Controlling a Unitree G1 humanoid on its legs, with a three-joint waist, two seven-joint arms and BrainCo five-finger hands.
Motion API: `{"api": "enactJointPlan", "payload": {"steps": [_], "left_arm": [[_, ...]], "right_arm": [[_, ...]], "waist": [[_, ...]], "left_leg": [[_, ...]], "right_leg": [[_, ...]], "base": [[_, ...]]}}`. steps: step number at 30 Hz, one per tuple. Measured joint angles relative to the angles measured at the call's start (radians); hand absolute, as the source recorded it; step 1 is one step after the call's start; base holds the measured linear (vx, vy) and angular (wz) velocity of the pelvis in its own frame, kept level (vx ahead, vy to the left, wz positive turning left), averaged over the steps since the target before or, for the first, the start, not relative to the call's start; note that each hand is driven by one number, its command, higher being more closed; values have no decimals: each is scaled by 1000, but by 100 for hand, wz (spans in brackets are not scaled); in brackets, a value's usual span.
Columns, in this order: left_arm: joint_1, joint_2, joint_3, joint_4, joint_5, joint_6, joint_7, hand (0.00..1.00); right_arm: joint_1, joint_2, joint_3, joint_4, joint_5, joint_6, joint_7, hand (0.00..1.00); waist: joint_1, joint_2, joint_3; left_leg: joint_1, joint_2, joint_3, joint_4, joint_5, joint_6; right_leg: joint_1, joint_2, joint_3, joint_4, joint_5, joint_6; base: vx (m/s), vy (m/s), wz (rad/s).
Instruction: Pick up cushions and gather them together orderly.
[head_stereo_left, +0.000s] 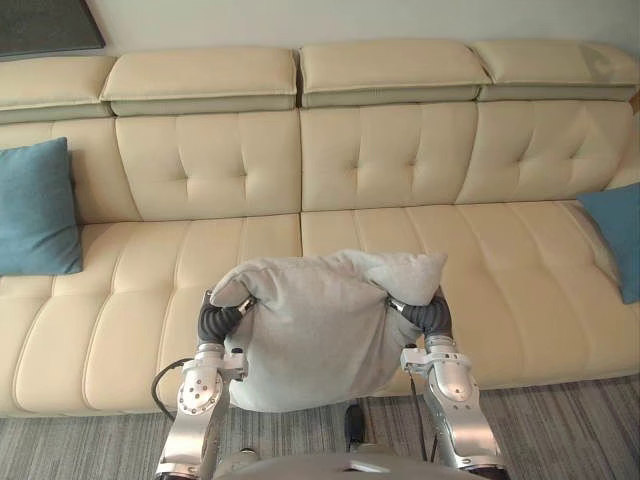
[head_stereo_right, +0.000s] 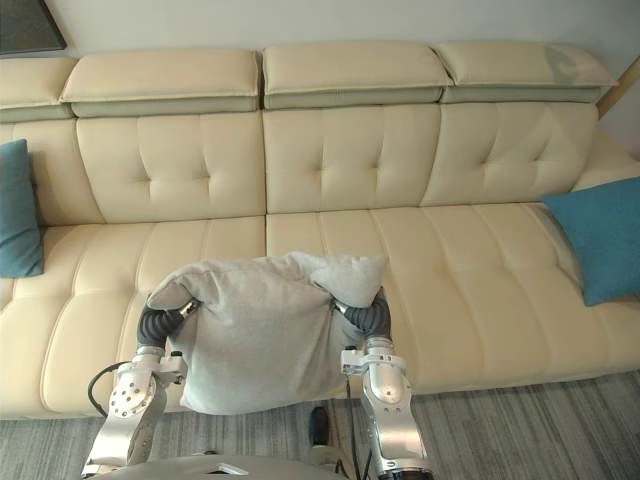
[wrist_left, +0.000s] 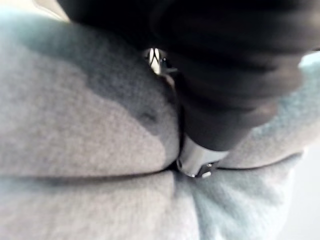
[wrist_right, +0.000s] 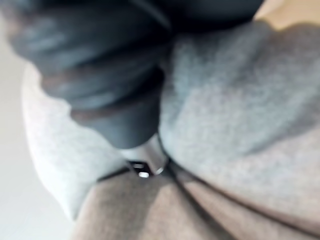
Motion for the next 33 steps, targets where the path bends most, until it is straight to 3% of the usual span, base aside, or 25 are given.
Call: {"api": "enactJointPlan", "payload": {"steps": [4,9,12,14,16,18,20,28,29,33], "left_arm": [[-114,11,11,1,29,3,86,100],[-523,79,37,115,71,6,283,100],[-711,136,37,159,91,7,358,100],[-943,197,33,267,110,10,399,100],[-1116,235,36,321,126,12,428,100],[-1267,255,47,390,127,14,438,100],[-1408,257,68,411,126,20,442,100],[-1514,237,121,423,122,19,457,100],[-1518,237,135,423,122,17,455,0],[-1526,235,193,422,100,-7,450,0]], "right_arm": [[-131,1,13,16,-12,1,-52,100],[-560,1,35,167,-21,2,-243,100],[-704,1,26,172,-23,3,-332,100],[-905,0,-41,248,-62,8,-401,100],[-1058,5,-81,262,-100,19,-480,100],[-1198,11,-133,315,-103,20,-533,100],[-1311,15,-161,321,-121,22,-580,100],[-1414,-6,-153,317,-129,25,-639,100],[-1435,-15,-149,317,-129,26,-638,0],[-1495,-52,-115,304,-129,26,-638,0]], "waist": [[2,-1,6],[6,4,110],[13,4,149],[15,4,188],[17,2,212],[16,3,261],[15,3,261],[18,4,262],[22,4,262],[22,4,262]], "left_leg": [[-61,-10,-11,8,23,-1],[-224,-10,-26,74,62,-10],[-304,-9,-35,70,97,-18],[-385,-13,-49,55,131,-28],[-456,-19,-52,16,181,-31],[-492,-18,-60,-5,209,-32],[-587,-16,-68,-22,234,-38],[-739,3,-78,-31,244,-44],[-764,5,-78,-34,247,-44],[-860,7,-93,-31,259,-54]], "right_leg": [[-52,-11,-3,0,23,-3],[-185,-20,-22,1,84,-24],[-259,-25,-26,1,102,-31],[-339,-27,-31,1,107,-36],[-427,-34,-31,1,128,-25],[-470,-30,-33,1,158,-39],[-567,-29,-46,1,175,-44],[-711,-18,-43,1,192,-37],[-738,-17,-39,1,202,-24],[-821,-17,-23,1,214,-15]], "base": [[-145,-33,8],[-194,-36,11],[-186,-1,17],[-201,-6,21],[-160,-23,21],[-95,-2,13],[-64,14,17],[-21,49,9],[-3,48,4],[11,38,11]]}}
